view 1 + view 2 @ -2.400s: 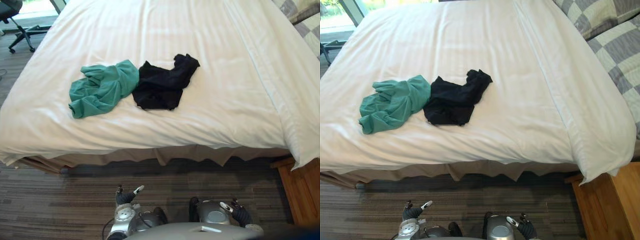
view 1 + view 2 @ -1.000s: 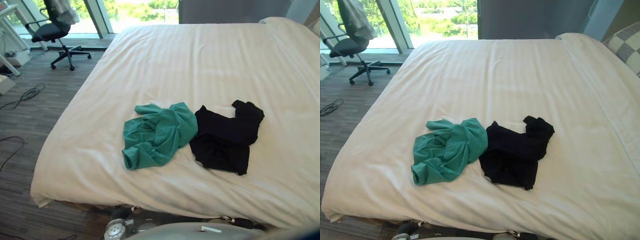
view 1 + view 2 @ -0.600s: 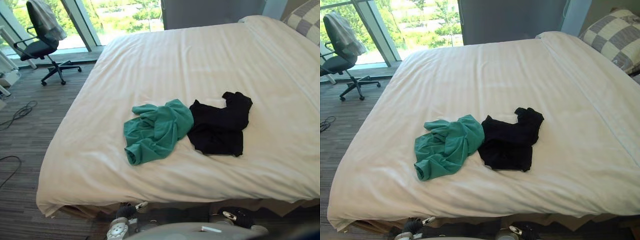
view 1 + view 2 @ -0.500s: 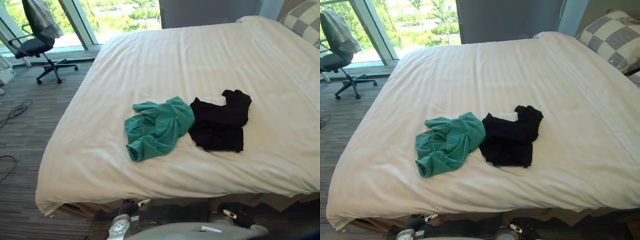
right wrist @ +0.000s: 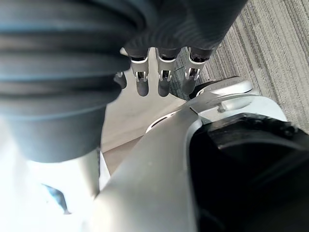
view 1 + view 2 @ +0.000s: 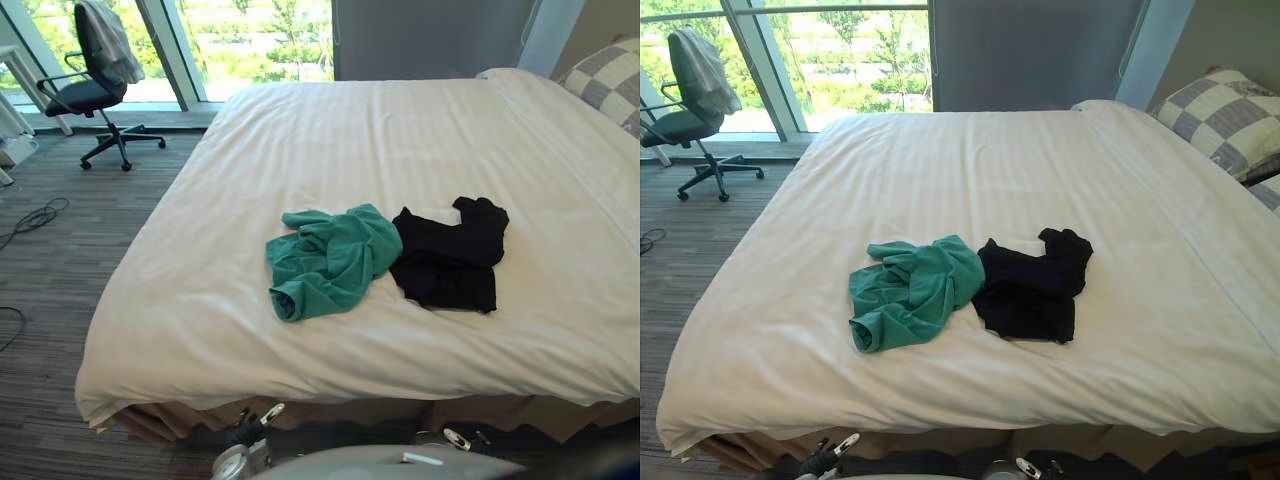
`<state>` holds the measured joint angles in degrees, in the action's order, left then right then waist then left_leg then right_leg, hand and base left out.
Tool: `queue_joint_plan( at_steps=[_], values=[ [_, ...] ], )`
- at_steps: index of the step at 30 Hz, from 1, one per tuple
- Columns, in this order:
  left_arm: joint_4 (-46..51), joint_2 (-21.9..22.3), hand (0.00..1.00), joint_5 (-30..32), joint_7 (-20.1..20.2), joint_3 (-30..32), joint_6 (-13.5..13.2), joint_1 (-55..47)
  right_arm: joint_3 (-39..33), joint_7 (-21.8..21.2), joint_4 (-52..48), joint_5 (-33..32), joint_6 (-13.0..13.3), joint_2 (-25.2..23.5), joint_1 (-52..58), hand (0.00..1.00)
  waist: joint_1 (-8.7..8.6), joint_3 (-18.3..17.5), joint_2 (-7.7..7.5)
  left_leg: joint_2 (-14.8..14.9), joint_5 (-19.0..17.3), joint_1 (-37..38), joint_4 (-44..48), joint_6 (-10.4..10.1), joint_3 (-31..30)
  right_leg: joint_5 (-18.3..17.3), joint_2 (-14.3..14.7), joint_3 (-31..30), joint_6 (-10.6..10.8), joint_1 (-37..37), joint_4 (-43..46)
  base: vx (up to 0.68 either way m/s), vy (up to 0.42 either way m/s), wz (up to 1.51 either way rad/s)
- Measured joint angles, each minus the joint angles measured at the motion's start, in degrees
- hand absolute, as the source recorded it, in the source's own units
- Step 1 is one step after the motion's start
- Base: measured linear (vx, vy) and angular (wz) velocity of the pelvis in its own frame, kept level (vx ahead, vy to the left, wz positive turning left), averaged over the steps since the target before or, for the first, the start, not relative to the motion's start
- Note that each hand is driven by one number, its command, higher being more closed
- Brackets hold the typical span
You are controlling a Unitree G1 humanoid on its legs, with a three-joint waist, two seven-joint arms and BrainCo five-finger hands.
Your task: Tidy the bed and pick cloth on bed and put in laundry
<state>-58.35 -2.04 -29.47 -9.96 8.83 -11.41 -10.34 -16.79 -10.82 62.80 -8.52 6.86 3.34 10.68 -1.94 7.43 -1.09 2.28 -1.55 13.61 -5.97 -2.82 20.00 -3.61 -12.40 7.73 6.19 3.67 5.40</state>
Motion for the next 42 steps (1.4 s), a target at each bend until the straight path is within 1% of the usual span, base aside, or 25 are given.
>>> queue_joint_plan(
  at_steps=[2, 4, 5, 10, 12, 13, 14, 15, 16, 19, 20, 21, 23, 25, 26, 27, 29, 30, 32, 33, 34, 35, 37, 39, 42],
  values=[
    [-0.5, 0.9, 0.00, -6.5, -7.6, 4.3, -2.9, -0.7, -0.2, 2.5, 0.6, -5.6, -2.6, -0.2, 0.4, 0.00, 0.81, -0.2, -0.17, 0.3, -0.6, 0.2, 0.0, -0.2, 0.0, 1.2, 0.4, 0.3, -0.1, 1.2, -2.1, 0.12, 0.035, -0.01],
    [-1.5, 0.9, 0.00, -13.5, -11.2, 8.9, -3.5, -0.4, -2.4, 4.7, 1.4, -10.8, -4.6, -0.8, 0.6, 0.00, 1.48, -0.4, -0.48, 0.5, -0.8, 0.4, 0.0, -0.2, 0.0, 1.3, 0.7, 0.5, -0.3, 1.8, -2.7, 0.12, 0.016, 0.03],
    [-1.7, 0.8, 0.00, -20.4, -13.1, 14.8, -4.4, -0.5, -5.4, 7.2, 2.2, -15.7, -6.1, -1.5, 0.8, 0.00, 1.57, -0.4, -0.45, 0.7, -0.8, 1.0, 0.1, -0.3, 0.1, 1.6, 1.0, 0.9, -0.7, 2.8, -3.2, 0.14, 0.010, 0.06],
    [-1.1, 0.0, 0.00, -31.3, -14.8, 33.5, -8.4, -1.2, -18.9, 15.5, 1.0, -30.6, -7.4, -2.4, 0.9, 0.00, 2.50, -1.2, 1.10, 1.0, -1.3, 1.9, 0.4, -0.9, 1.7, 1.5, 1.4, 1.0, -0.9, 3.5, -3.6, 0.13, 0.010, -0.03],
    [0.9, -1.0, 0.00, -34.9, -17.6, 46.7, -9.6, -0.8, -27.0, 22.8, -1.1, -35.6, -5.8, -2.0, 1.6, 0.00, 2.53, -2.0, 1.94, 1.6, -1.8, 2.4, 0.4, -1.5, 2.5, 0.9, 1.6, 1.6, -0.9, 4.1, -3.6, 0.07, -0.031, 0.02],
    [1.3, -1.5, 0.00, -35.5, -18.4, 50.1, -9.9, -0.6, -28.9, 24.6, -1.3, -36.4, -5.2, -1.8, 1.7, 0.00, 2.53, -2.4, 1.65, 1.7, -2.1, 2.5, 0.4, -1.5, 2.9, 0.6, 1.6, 1.8, -0.7, 4.3, -3.6, 0.03, -0.031, 0.05],
    [2.1, -3.3, 0.00, -36.6, -20.5, 58.1, -10.3, -0.3, -34.1, 28.9, -2.0, -37.0, -3.9, -1.3, 2.3, 0.00, 2.63, -3.3, 2.02, 2.0, -2.4, 2.6, 0.4, -1.7, 3.0, 0.3, 1.9, 2.0, -0.8, 4.5, -3.6, 0.04, -0.036, 0.04],
    [3.0, -3.8, 0.00, -36.9, -21.3, 60.9, -10.3, -0.2, -36.4, 30.3, -2.4, -36.9, -3.2, -0.9, 2.5, 0.00, 2.67, -3.6, 2.42, 2.2, -2.6, 2.7, 0.4, -1.7, 3.1, 0.2, 2.1, 2.1, -0.9, 4.6, -3.6, 0.05, -0.049, 0.01],
    [4.1, -5.3, 0.00, -36.7, -22.6, 66.0, -10.3, -0.3, -41.1, 32.9, -3.5, -36.4, -1.5, 0.4, 3.0, 0.00, 2.73, -4.2, 1.85, 2.4, -2.9, 3.3, 0.4, -2.0, 3.3, -0.3, 2.2, 2.3, -1.0, 5.0, -3.3, 0.03, -0.035, -0.03],
    [7.0, -9.1, 0.00, -33.0, -23.4, 73.5, -10.2, -0.2, -50.3, 36.5, -6.4, -33.7, 3.6, 6.7, 3.3, 0.00, 2.73, -6.2, 1.95, 2.7, -4.0, 3.5, 0.1, -2.6, 3.9, -1.7, 2.3, 2.4, -1.2, 4.8, -2.5, 0.01, -0.042, -0.04],
    [8.2, -12.4, 0.00, -29.4, -23.8, 75.1, -9.6, -0.1, -54.0, 37.9, -8.4, -30.1, 7.2, 12.0, 2.8, 0.00, 2.71, -7.1, 2.02, 2.8, -4.4, 3.5, 0.1, -2.7, 3.9, -2.3, 2.3, 2.5, -1.2, 4.6, -2.3, 0.01, -0.042, 0.02],
    [8.4, -13.2, 0.00, -29.0, -23.8, 75.3, -9.5, 0.0, -54.8, 38.1, -8.7, -29.4, 7.9, 13.1, 2.6, 0.00, 2.70, -7.2, 1.98, 2.8, -4.4, 3.5, 0.1, -2.7, 3.9, -2.4, 2.4, 2.5, -1.2, 4.5, -2.2, 0.01, -0.044, 0.01],
    [9.5, -20.3, 0.00, -23.2, -24.1, 74.8, -7.7, 0.7, -56.9, 38.3, -10.3, -23.1, 13.5, 23.0, 0.1, 0.00, 1.98, -7.7, 1.56, 2.8, -4.6, 3.2, 0.3, -2.8, 3.4, -3.1, 2.4, 2.4, -1.1, 3.6, -1.5, 0.03, -0.031, 0.02],
    [13.4, -25.2, 0.00, -16.4, -24.2, 69.2, -5.7, 1.2, -52.9, 37.3, -15.4, -18.4, 15.1, 27.7, -2.5, 0.00, 1.32, -7.9, 0.96, 3.2, -4.8, 2.1, 2.2, -2.7, 3.0, -3.1, 2.5, 2.2, -1.1, 3.1, -1.2, 0.05, -0.047, -0.01],
    [19.3, -27.5, 0.00, -10.0, -24.1, 63.8, -3.8, 2.6, -46.9, 34.7, -21.8, -15.0, 14.8, 29.4, -3.4, 0.00, 1.17, -8.2, 0.92, 3.5, -5.6, 1.0, 3.9, -2.9, 3.0, -3.1, 2.6, 1.7, -1.2, 2.4, -0.8, 0.04, -0.055, -0.07],
    [22.8, -28.9, 0.00, -7.4, -24.1, 60.7, -2.9, 3.2, -43.3, 33.2, -25.5, -13.6, 14.6, 30.2, -3.9, 0.00, 1.07, -8.2, 0.69, 3.5, -5.9, 0.4, 4.7, -2.9, 3.0, -3.2, 2.8, 1.5, -1.2, 2.0, -0.7, 0.03, -0.047, -0.10],
    [34.2, -35.3, 0.00, 7.2, -23.3, 49.0, 1.4, 7.3, -31.6, 24.7, -38.7, -9.1, 9.4, 34.5, -7.0, 0.00, 0.37, -8.3, 0.14, 3.9, -6.3, -0.8, 6.4, -3.0, 3.0, -3.3, 3.2, 0.8, -1.4, 0.8, -0.2, 0.03, -0.045, -0.05],
    [37.0, -36.5, 0.00, 10.9, -22.3, 46.2, 2.6, 8.7, -29.2, 22.2, -41.7, -8.7, 8.1, 35.2, -8.0, 0.00, 0.03, -8.2, 0.10, 4.0, -6.3, -0.8, 6.5, -3.0, 3.1, -3.3, 3.3, 0.7, -1.4, 0.7, -0.2, 0.06, -0.059, -0.03],
    [44.9, -38.3, 0.00, 24.0, -16.9, 35.4, 6.4, 15.0, -22.2, 14.7, -48.5, -6.3, 4.8, 35.4, -10.9, 0.00, -0.48, -8.2, 0.22, 4.1, -6.3, -0.8, 7.1, -3.0, 3.1, -3.3, 3.3, 0.3, -1.5, 0.9, -0.1, 0.06, -0.045, -0.06],
    [45.8, -38.3, 0.00, 27.7, -15.4, 32.6, 7.1, 16.5, -21.1, 12.8, -49.0, -5.6, 4.4, 35.3, -11.0, 0.00, -0.53, -8.1, 0.38, 4.1, -6.3, -0.7, 7.2, -3.0, 3.1, -3.3, 3.3, 0.1, -1.5, 0.9, -0.1, 0.06, -0.021, -0.11],
    [46.3, -37.8, 0.00, 33.8, -13.2, 26.7, 7.5, 18.3, -19.1, 9.5, -49.2, -4.6, 3.7, 35.0, -11.5, 0.00, -1.03, -7.9, 0.31, 4.0, -6.3, -0.6, 7.2, -2.9, 3.1, -3.4, 3.3, -0.7, -1.7, 0.8, 0.2, 0.06, -0.020, -0.12],
    [46.4, -35.9, 0.00, 40.0, -11.0, 21.9, 7.7, 18.4, -17.6, 7.0, -49.6, -3.2, 3.5, 34.4, -11.5, 0.00, -1.75, -7.2, 1.18, 4.0, -6.3, -0.7, 7.2, -2.9, 3.1, -3.4, 3.3, -1.0, -1.7, 0.8, 0.6, 0.06, -0.022, -0.11],
    [46.8, -32.9, 0.00, 48.0, -12.3, 16.0, 7.8, 18.3, -16.8, 4.4, -52.1, -1.3, 2.4, 32.9, -10.4, 0.00, -3.01, -5.3, 1.99, 4.0, -6.3, -0.4, 7.1, -2.9, 3.0, -3.4, 3.4, -1.7, -1.7, 0.7, 0.5, 0.05, -0.017, -0.10],
    [44.0, -34.7, 0.00, 49.6, -8.8, 13.2, 5.7, 21.2, -16.2, 1.4, -52.2, -0.2, 2.0, 32.9, -10.2, 0.00, -4.29, -3.3, 1.90, 4.5, -6.2, -0.1, 7.4, -2.7, 3.2, -3.4, 4.0, -2.5, -1.8, 0.7, 0.6, 0.05, -0.048, -0.19],
    [34.7, -38.7, 0.00, 53.9, -7.6, 8.4, 2.6, 26.1, -12.5, -2.3, -52.2, -0.3, 3.1, 34.4, -10.5, 0.00, -4.84, -3.2, 1.73, 5.3, -6.2, 0.6, 9.9, -2.7, 4.1, -3.8, 4.6, -5.5, -2.3, 0.7, 2.5, 0.04, -0.057, -0.38]
  ],
)
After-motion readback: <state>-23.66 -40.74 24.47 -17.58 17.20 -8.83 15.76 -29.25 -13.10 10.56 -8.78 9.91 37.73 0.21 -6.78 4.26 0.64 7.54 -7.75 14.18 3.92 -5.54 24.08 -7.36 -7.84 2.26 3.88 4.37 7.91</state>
